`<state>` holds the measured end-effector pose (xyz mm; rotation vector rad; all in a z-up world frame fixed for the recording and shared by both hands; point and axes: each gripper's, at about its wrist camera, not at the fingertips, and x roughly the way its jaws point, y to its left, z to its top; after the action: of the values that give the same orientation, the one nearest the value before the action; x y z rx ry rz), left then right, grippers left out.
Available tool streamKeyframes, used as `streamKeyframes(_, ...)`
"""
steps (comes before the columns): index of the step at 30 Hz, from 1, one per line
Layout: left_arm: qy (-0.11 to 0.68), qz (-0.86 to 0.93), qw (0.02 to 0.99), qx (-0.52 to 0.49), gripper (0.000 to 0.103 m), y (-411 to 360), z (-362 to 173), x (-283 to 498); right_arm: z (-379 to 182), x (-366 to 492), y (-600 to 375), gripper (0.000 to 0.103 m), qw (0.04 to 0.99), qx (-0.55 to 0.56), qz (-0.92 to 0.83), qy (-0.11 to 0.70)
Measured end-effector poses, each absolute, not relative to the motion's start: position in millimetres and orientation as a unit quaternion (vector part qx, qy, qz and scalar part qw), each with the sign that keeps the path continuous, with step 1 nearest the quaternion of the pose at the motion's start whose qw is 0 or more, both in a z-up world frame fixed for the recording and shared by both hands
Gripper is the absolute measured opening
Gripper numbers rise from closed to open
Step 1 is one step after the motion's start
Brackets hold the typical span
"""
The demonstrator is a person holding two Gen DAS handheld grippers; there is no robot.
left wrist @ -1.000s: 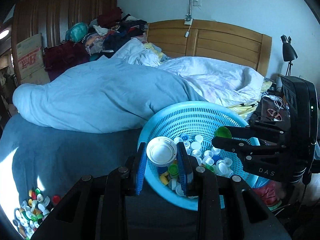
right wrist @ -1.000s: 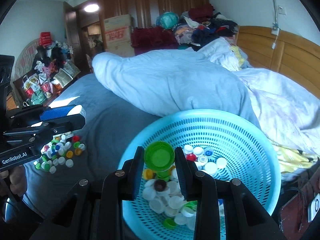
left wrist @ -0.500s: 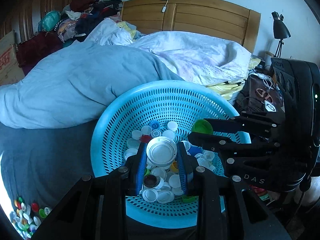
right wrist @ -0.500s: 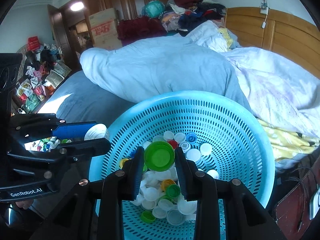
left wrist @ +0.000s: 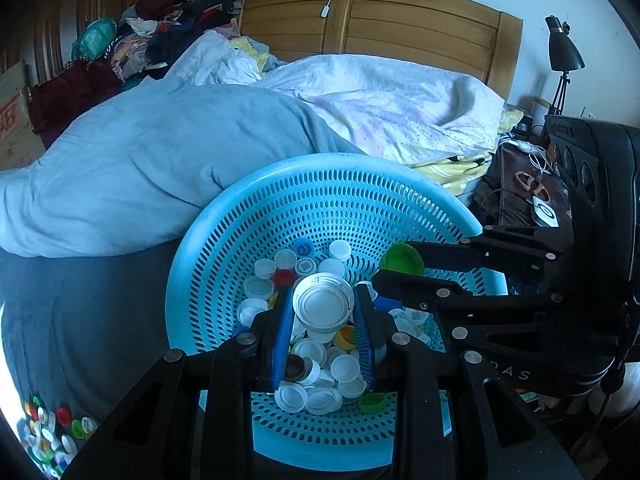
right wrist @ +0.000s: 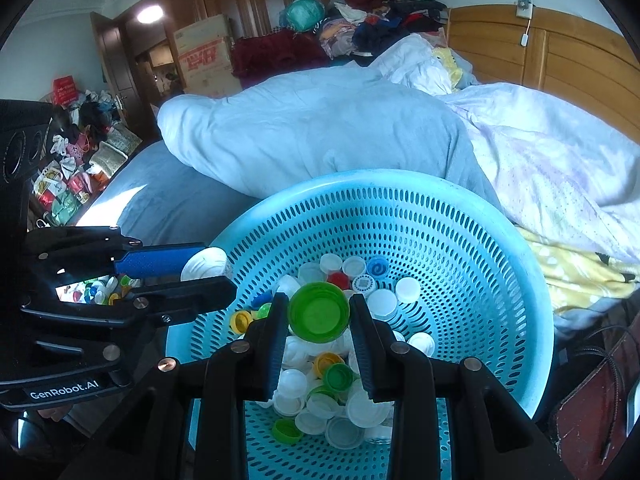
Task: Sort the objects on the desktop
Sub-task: 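Carry both held caps over the blue basket and lower them inside, then open both tools to drop the caps into the basket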
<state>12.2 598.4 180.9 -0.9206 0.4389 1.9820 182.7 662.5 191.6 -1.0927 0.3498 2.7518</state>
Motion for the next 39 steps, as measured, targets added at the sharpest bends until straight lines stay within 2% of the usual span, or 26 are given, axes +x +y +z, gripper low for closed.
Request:
streamKeyframes(33, 0.168, 0.793, 0.442, -0.383, 0.025, 593.2, 161.2, 5.5, 174.2, 177.2, 661.0, 0.034, 0.078, -0.378, 0.914, 0.122)
streamKeyframes(34, 0.167, 0.792, 0.445, -0.383, 0.025, 593.0, 161.0, 5.9, 174.6, 176.8, 660.6, 0.036, 0.08, -0.378, 0.914, 0.121)
streamKeyframes(35, 0.165, 0.793, 0.447, -0.381, 0.026, 592.4, 161.5, 6.1, 175.2, 177.1, 659.9, 0.05, 0.086, -0.377, 0.914, 0.118)
streamKeyframes(36, 0.163, 0.794, 0.445, -0.38, 0.028, 590.9, 162.4, 5.3, 175.8, 178.0, 660.4, 0.054, 0.096, -0.376, 0.915, 0.115)
streamKeyframes(37, 0.158, 0.798, 0.44, -0.379, 0.038, 587.9, 163.7, 3.9, 176.5, 179.4, 661.9, 0.056, 0.098, -0.373, 0.915, 0.118)
streamKeyframes(38, 0.152, 0.803, 0.436, -0.377, 0.058, 584.6, 165.2, 2.4, 177.9, 181.3, 663.1, 0.058, 0.101, -0.37, 0.915, 0.122)
streamKeyframes(39, 0.143, 0.811, 0.429, -0.371, 0.067, 578.0, 168.3, 0.5, 179.8, 182.8, 663.2, 0.062, 0.104, -0.367, 0.916, 0.123)
